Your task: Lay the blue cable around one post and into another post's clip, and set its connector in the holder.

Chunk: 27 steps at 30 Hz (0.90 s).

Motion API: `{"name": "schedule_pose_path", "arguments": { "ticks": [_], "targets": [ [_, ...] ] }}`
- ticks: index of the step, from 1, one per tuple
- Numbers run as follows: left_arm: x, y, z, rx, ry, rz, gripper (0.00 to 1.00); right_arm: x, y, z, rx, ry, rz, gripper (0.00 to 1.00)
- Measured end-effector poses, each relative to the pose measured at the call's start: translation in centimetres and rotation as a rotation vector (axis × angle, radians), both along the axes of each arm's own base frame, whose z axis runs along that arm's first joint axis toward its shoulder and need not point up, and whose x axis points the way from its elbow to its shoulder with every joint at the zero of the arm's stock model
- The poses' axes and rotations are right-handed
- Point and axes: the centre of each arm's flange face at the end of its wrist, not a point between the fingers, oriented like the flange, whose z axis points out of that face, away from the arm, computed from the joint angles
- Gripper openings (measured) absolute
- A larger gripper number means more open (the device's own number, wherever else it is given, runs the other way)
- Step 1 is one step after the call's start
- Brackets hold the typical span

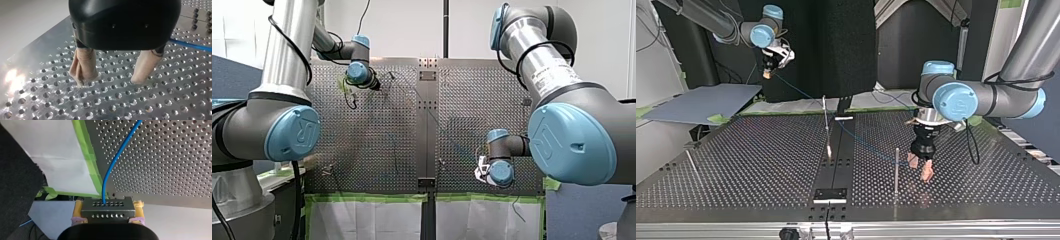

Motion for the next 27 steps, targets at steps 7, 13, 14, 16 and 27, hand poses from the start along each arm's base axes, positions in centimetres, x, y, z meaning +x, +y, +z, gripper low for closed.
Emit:
{"name": "schedule_pose_path", "arguments": {
  "ticks": [7, 13, 14, 16, 27],
  "targets": [
    [0.0, -0.1, 0.0, -0.004, -0.001, -0.008, 1.00, 0.2, -3.1, -1.9, -0.057, -0.068, -0.008, 0.61],
    [0.1, -0.2, 0.1, -0.015, -0.006, -0.016, 1.00, 0.6, -5.9, -3.7, -0.114, -0.098, 0.015, 0.61],
    [0.1, -0.2, 0.1, -0.016, -0.006, -0.017, 1.00, 0.7, -6.3, -4.0, -0.123, -0.101, 0.020, 0.61],
    [0.1, -0.2, 0.1, -0.016, -0.006, -0.017, 1.00, 1.0, -7.1, -4.7, -0.144, -0.108, 0.028, 0.61],
    [0.0, -0.3, 0.1, -0.017, -0.006, -0.015, 1.00, 2.0, -10.6, -7.8, -0.247, -0.132, 0.041, 0.61]
  ]
}}
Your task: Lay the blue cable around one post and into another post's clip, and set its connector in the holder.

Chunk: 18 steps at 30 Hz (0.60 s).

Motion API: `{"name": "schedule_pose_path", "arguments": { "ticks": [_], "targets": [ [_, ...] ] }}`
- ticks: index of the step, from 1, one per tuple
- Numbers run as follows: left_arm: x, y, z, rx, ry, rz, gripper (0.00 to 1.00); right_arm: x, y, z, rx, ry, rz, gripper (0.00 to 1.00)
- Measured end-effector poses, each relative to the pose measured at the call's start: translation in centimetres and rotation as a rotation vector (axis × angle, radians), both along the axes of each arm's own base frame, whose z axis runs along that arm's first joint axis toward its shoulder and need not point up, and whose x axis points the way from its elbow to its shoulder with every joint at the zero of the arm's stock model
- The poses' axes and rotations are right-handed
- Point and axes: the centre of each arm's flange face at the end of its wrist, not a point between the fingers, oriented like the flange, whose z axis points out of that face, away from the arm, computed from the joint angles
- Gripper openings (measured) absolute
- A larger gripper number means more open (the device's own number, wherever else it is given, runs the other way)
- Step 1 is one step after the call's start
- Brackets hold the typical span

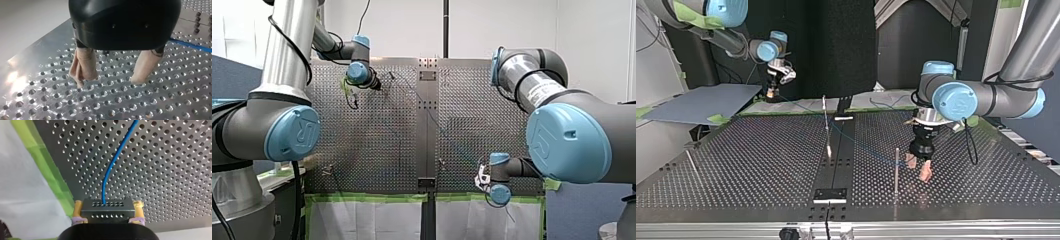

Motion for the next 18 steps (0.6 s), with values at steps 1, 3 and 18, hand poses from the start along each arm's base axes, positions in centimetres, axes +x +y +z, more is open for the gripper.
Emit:
{"name": "schedule_pose_path", "arguments": {
  "ticks": [1, 3, 18],
  "targets": [
    [0.0, 0.0, 0.0, 0.000, 0.000, 0.000, 1.00, 0.1, -0.4, -0.4, -0.012, 0.000, 0.001, 0.61],
    [0.0, 0.0, 0.0, 0.000, 0.000, 0.001, 1.00, 0.2, -0.9, -0.9, -0.030, 0.000, 0.000, 0.61],
    [0.0, -0.1, 0.0, 0.000, 0.001, -0.001, 1.00, -0.2, -0.2, -7.7, -0.057, 0.026, -0.002, 0.61]
  ]
}}
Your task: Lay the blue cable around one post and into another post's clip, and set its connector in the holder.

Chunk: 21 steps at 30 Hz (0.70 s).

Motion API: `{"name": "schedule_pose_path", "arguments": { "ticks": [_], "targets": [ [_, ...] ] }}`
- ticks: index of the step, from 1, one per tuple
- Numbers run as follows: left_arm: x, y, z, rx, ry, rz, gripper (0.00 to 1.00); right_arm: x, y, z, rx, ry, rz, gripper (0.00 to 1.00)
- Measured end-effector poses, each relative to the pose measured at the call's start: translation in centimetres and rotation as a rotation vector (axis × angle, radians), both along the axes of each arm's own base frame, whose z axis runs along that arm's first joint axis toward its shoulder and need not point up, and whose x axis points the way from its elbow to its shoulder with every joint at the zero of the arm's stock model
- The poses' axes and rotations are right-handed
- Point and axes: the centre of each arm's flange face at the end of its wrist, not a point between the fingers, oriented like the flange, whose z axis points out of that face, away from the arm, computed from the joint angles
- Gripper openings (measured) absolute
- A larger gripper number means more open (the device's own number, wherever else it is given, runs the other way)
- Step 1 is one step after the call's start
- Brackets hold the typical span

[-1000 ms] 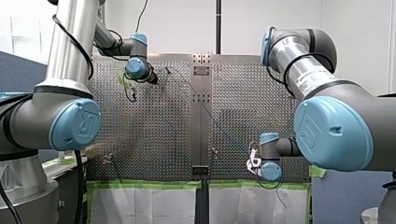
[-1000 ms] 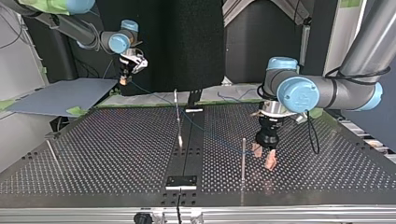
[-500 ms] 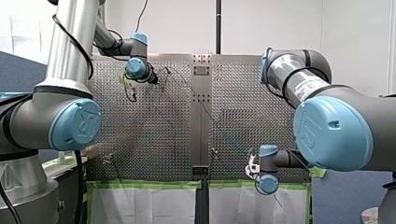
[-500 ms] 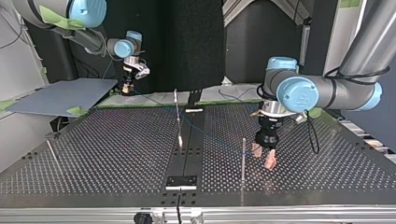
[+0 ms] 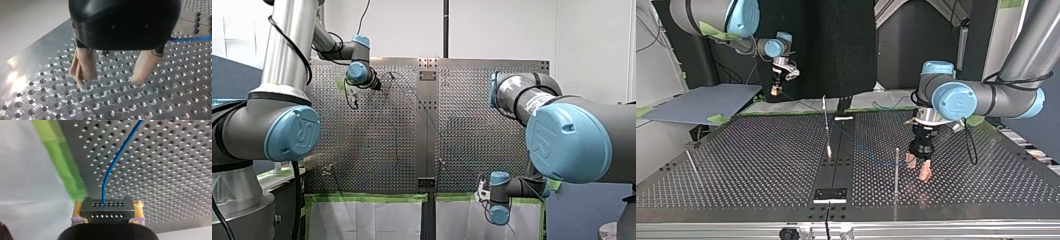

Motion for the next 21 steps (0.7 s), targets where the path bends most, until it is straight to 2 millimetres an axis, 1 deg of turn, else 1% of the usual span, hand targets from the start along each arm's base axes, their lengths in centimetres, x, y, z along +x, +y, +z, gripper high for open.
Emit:
{"name": "schedule_pose_path", "arguments": {
  "ticks": [13, 18, 21],
  "targets": [
    [0.0, -0.1, 0.0, 0.000, 0.001, -0.002, 1.00, -2.6, 4.4, -7.9, 0.116, 0.073, -0.017, 0.61],
    [0.0, 0.0, 0.0, 0.000, 0.000, -0.002, 1.00, -3.5, 6.2, -10.4, 0.159, 0.117, -0.016, 0.61],
    [0.0, 0.0, 0.0, -0.001, 0.000, -0.001, 1.00, -4.3, 7.8, -11.8, 0.188, 0.130, -0.018, 0.61]
  ]
}}
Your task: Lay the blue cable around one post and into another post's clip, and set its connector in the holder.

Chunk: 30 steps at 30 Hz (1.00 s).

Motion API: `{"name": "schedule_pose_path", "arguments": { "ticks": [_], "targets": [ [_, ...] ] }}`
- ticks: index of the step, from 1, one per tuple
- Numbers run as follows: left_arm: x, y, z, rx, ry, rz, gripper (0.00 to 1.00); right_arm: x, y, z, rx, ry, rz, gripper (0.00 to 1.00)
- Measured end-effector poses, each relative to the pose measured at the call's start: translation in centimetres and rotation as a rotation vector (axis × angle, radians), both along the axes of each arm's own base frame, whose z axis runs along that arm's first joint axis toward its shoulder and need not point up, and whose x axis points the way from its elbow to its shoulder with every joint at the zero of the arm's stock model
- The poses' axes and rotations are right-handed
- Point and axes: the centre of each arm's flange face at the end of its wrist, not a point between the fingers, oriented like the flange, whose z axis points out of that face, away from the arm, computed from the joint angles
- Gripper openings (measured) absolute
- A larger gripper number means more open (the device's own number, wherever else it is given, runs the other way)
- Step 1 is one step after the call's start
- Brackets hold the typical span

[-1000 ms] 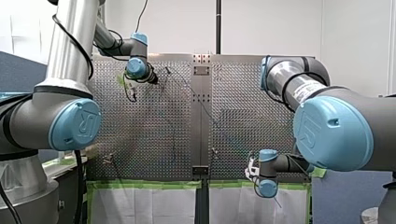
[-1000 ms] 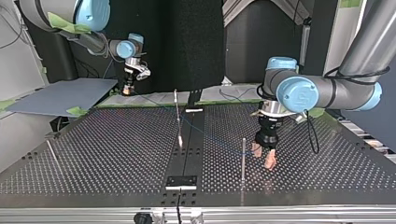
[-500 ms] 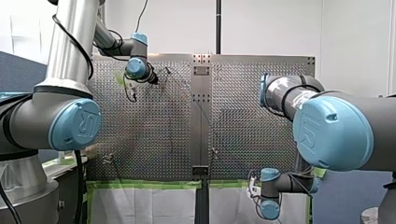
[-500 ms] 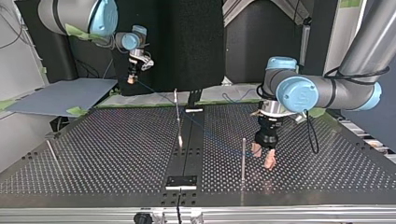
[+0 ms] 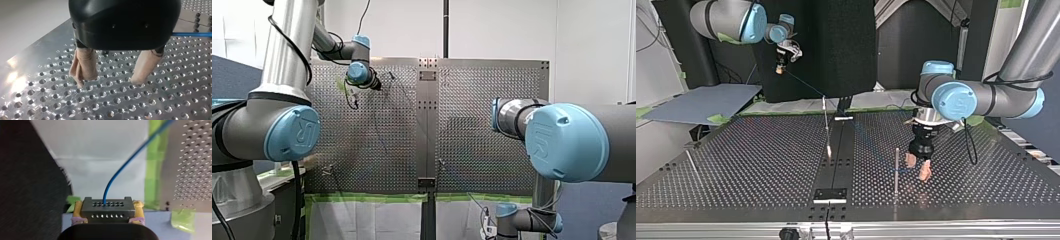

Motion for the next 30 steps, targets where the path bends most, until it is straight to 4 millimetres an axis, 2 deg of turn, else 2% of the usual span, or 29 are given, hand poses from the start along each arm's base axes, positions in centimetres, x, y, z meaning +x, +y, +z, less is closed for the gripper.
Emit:
{"name": "schedule_pose_path", "arguments": {
  "ticks": [10, 14, 16, 21, 30],
  "targets": [
    [0.0, 0.0, 0.0, -0.002, 0.000, 0.002, 1.00, -2.7, 7.7, -5.1, 0.170, 0.049, 0.005, 0.61],
    [0.0, 0.0, 0.0, -0.006, 0.000, 0.002, 1.00, -3.3, 10.3, -6.8, 0.232, 0.067, 0.009, 0.61],
    [0.0, 0.1, 0.0, -0.006, 0.001, 0.003, 1.00, -3.5, 11.1, -7.0, 0.250, 0.073, 0.010, 0.61],
    [0.0, 0.1, 0.0, -0.007, 0.001, 0.003, 1.00, -3.4, 10.8, -5.7, 0.250, 0.072, 0.013, 0.61],
    [0.0, 0.1, 0.0, -0.009, 0.001, 0.004, 1.00, -2.0, 8.6, -2.5, 0.247, 0.064, 0.026, 0.61]
  ]
}}
